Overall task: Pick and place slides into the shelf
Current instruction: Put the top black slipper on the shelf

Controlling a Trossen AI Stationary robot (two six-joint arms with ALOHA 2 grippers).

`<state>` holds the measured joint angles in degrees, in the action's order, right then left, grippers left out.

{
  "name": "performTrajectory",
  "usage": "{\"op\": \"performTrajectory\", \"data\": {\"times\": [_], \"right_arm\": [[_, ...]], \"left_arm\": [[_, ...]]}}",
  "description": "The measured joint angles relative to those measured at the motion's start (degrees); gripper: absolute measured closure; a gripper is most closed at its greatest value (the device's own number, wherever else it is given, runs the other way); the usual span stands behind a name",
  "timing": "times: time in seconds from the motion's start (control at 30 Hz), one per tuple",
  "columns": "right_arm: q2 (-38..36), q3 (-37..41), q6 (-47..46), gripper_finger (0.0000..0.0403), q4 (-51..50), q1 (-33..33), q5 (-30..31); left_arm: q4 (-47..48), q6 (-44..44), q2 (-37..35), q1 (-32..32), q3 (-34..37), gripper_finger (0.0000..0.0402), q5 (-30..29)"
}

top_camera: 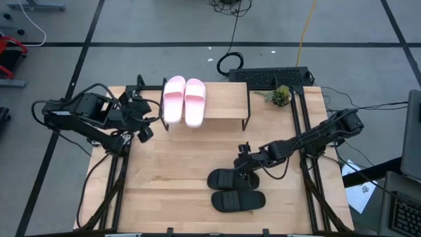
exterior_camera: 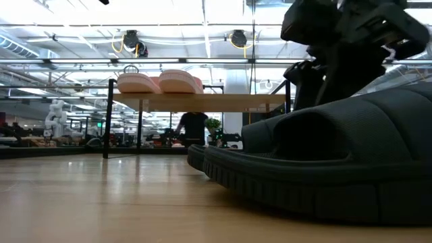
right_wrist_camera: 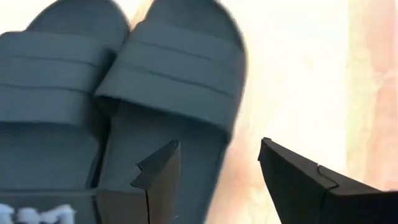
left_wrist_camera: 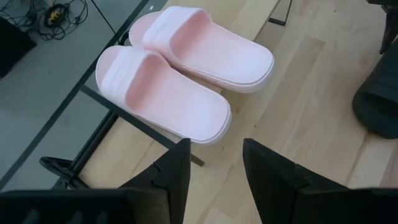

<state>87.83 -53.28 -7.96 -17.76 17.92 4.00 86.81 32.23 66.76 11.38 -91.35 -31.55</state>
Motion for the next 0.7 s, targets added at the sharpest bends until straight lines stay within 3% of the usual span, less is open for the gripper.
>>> {"op": "performTrajectory", "data": {"times": [0.4,0.57,0.7], "right_arm": [[0.1,0.1,2.7,0.0193,1.4,-1.8,0.5],[0.4,3.6,1.5,0.0193,6.5,-1.8,0.5],[0.4,4.5,1.2,0.0193,7.3,-1.8,3.3]], "left_arm": [[0.0,0.3,0.0,0.0,0.0,0.0252,0.0],[0.0,0.0,0.0,0.0,0.0,0.0252,0.0],[0.0,-0.2,0.0,0.0,0.0,0.0252,0.0]]}}
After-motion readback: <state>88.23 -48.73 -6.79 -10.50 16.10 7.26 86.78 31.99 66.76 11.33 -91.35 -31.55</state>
